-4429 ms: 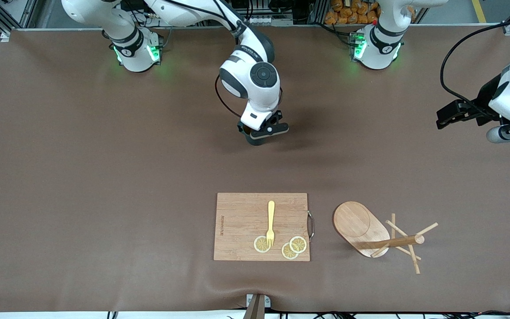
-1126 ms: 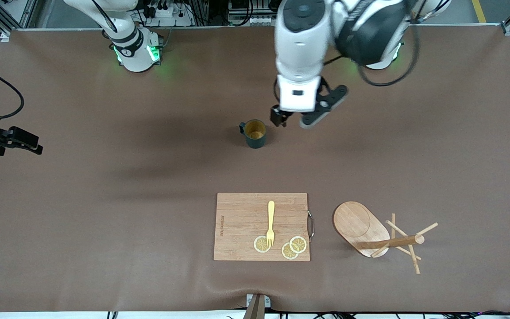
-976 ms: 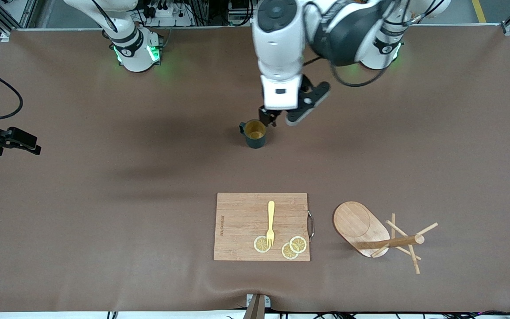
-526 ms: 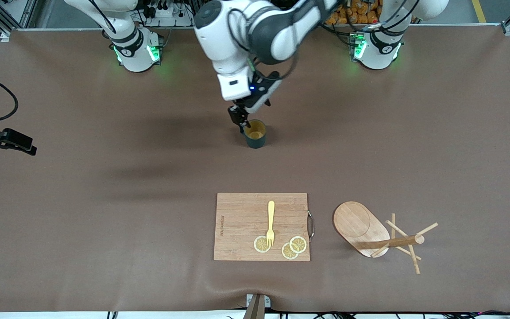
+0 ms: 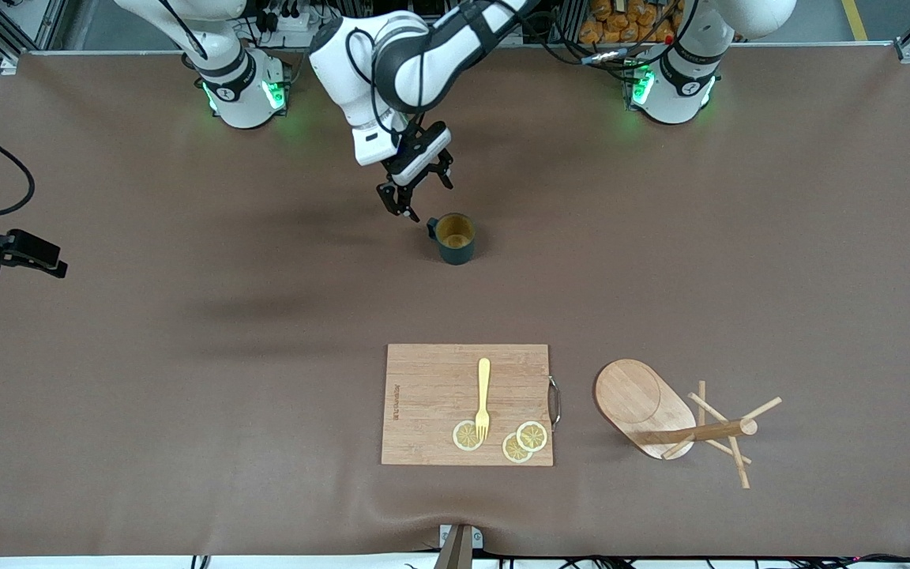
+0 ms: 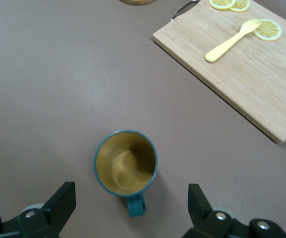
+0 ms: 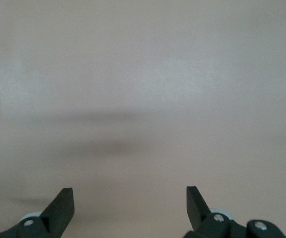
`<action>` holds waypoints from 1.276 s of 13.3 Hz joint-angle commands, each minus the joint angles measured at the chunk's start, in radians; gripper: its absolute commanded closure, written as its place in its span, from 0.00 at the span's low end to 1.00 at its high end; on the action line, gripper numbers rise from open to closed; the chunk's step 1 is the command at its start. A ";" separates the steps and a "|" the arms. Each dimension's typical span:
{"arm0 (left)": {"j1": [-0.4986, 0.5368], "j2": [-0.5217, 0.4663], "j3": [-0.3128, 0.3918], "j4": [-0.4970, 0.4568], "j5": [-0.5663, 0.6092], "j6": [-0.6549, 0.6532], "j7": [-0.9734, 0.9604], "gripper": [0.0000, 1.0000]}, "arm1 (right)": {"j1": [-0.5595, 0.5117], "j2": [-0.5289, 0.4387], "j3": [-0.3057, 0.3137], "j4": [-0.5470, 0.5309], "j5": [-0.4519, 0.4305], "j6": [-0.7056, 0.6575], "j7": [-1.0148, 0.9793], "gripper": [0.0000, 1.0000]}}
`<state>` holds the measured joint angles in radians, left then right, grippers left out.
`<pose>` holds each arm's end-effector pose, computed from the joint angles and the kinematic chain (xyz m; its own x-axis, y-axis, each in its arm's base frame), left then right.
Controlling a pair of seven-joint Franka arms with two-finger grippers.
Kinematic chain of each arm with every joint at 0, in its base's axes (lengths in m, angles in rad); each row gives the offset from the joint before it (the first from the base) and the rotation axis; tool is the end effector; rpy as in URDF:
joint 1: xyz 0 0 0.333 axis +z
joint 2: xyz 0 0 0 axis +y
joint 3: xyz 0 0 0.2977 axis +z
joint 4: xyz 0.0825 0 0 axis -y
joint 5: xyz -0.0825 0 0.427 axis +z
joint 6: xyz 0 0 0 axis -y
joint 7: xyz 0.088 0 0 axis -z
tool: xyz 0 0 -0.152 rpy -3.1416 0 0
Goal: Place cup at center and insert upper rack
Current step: 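Lower the left gripper around the mug handle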
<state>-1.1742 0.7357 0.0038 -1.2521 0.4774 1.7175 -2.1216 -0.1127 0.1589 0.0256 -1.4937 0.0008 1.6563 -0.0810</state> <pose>0.3443 -0.6527 0.2451 0.5953 0.6229 0.5076 0.7306 -0.6825 -0.0193 0.6469 -0.0573 0.5096 1.0000 -0.0065 0.0041 -0.0065 -1.0000 -0.0045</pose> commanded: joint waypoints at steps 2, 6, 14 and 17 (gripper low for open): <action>-0.074 0.099 0.008 0.043 0.131 0.001 -0.127 0.00 | -0.019 -0.001 0.016 0.003 0.002 0.002 -0.003 0.00; -0.104 0.192 0.018 0.120 0.197 0.002 -0.152 0.00 | -0.018 -0.001 0.016 0.003 0.025 0.002 -0.003 0.00; -0.116 0.263 0.010 0.129 0.223 0.022 -0.201 0.00 | -0.021 -0.001 0.014 0.004 0.013 -0.018 -0.002 0.00; -0.116 0.281 0.012 0.123 0.227 0.022 -0.227 0.00 | -0.019 -0.001 0.014 0.004 0.012 -0.018 -0.002 0.00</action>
<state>-1.2827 0.9914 0.0082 -1.1538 0.6807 1.7394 -2.3211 -0.1144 0.1593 0.0267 -1.4937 0.0125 1.6473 -0.0810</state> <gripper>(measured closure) 0.000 0.000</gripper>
